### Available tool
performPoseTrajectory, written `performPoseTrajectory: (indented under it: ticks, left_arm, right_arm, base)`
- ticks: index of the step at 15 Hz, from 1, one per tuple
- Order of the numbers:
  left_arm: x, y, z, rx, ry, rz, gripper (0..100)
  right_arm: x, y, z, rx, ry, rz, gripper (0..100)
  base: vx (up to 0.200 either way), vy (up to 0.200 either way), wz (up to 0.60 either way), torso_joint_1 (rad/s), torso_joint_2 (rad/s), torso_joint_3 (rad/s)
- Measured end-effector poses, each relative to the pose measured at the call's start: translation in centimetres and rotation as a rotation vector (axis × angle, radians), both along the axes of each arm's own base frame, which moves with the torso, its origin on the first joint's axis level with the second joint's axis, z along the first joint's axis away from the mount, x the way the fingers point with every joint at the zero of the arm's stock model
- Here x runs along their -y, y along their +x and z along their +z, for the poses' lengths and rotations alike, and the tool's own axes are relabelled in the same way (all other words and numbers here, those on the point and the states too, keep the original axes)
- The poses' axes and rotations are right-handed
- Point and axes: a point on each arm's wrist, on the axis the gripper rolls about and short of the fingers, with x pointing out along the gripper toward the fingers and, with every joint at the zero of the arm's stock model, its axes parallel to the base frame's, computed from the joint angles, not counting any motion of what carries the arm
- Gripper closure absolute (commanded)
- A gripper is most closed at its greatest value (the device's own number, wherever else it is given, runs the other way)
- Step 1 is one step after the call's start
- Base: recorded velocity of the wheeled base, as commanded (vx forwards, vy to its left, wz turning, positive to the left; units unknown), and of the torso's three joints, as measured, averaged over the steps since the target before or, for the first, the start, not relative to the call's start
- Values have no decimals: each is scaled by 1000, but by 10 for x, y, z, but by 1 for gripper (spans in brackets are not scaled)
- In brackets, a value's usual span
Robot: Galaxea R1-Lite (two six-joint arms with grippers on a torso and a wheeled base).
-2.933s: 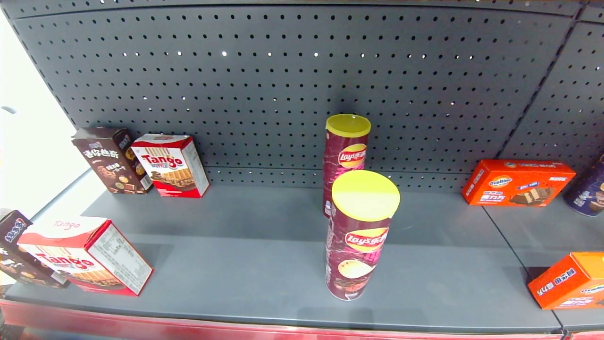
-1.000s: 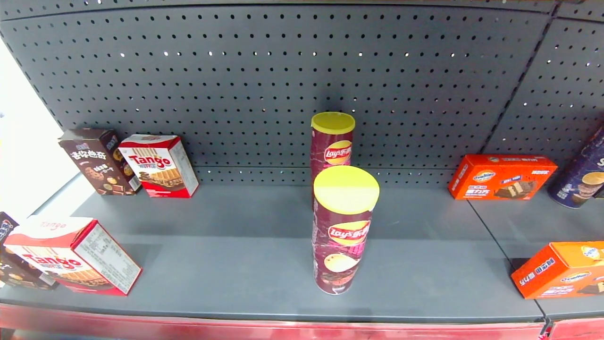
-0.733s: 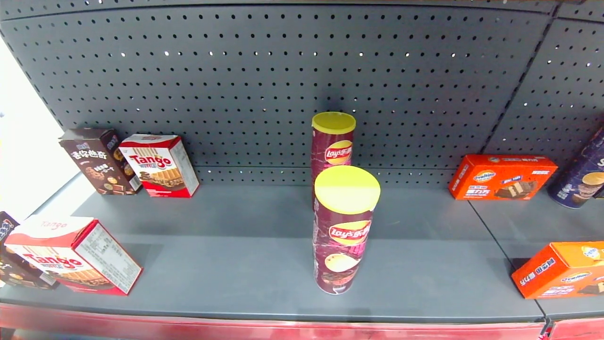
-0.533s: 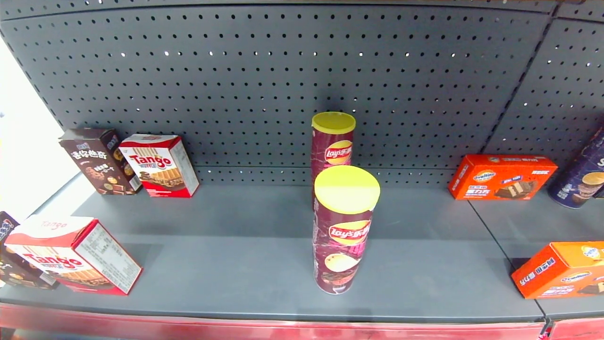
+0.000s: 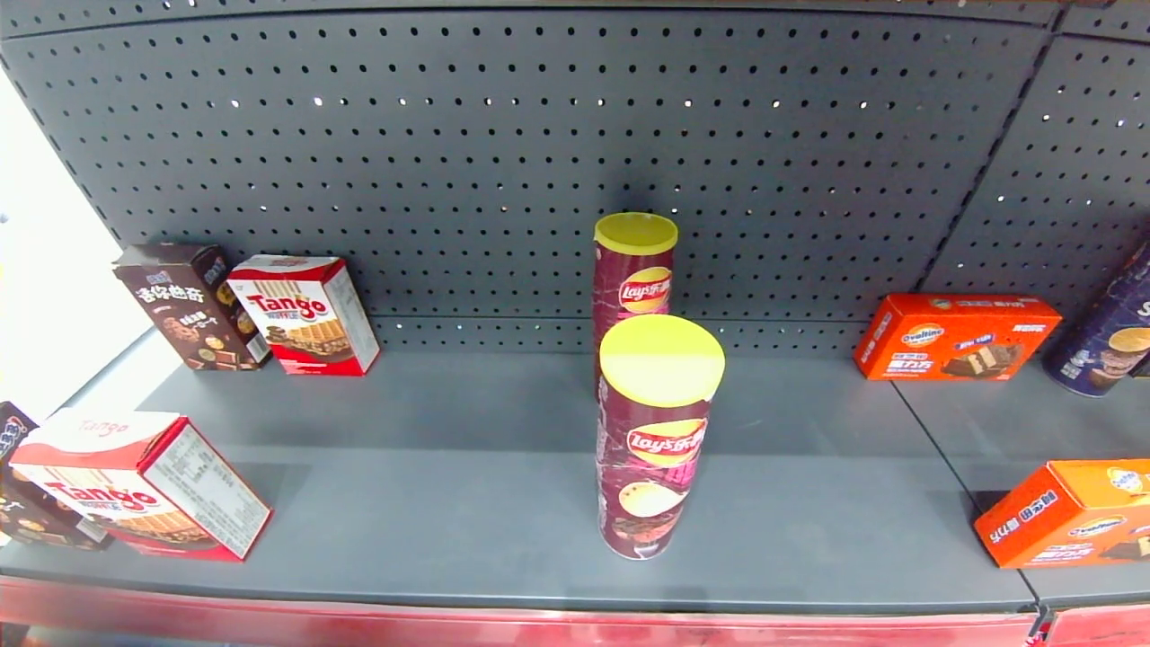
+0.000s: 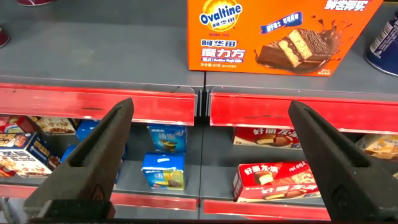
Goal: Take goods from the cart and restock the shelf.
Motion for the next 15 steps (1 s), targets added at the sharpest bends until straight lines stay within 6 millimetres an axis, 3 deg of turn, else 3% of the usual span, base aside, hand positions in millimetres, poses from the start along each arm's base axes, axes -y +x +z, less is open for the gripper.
performPoseTrajectory:
  ticks: [15]
  left_arm:
    - [0, 0, 0, 0, 0, -1, 0]
  right_arm:
    - [0, 0, 0, 1, 0, -1, 0]
  base:
    - [0, -13, 0, 0, 0, 0]
